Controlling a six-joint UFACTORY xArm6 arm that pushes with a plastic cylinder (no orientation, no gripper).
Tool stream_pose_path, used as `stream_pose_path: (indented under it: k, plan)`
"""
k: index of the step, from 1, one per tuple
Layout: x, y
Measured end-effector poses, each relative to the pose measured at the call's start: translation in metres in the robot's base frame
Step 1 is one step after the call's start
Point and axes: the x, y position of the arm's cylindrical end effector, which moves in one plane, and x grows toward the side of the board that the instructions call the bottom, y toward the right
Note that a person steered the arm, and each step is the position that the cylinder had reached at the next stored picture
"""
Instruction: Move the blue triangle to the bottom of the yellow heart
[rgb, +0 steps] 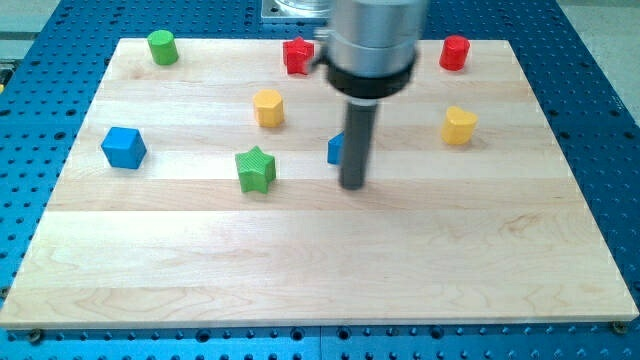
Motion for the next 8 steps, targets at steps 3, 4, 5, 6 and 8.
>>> stream_pose_path:
  k: [3, 4, 5, 6, 8]
  plan:
    - [-0.038, 0.088]
    - [-0.028, 0.095]
    - [0.006, 0.099]
    - [0.004, 0.138]
    - [-0.006, 0.180]
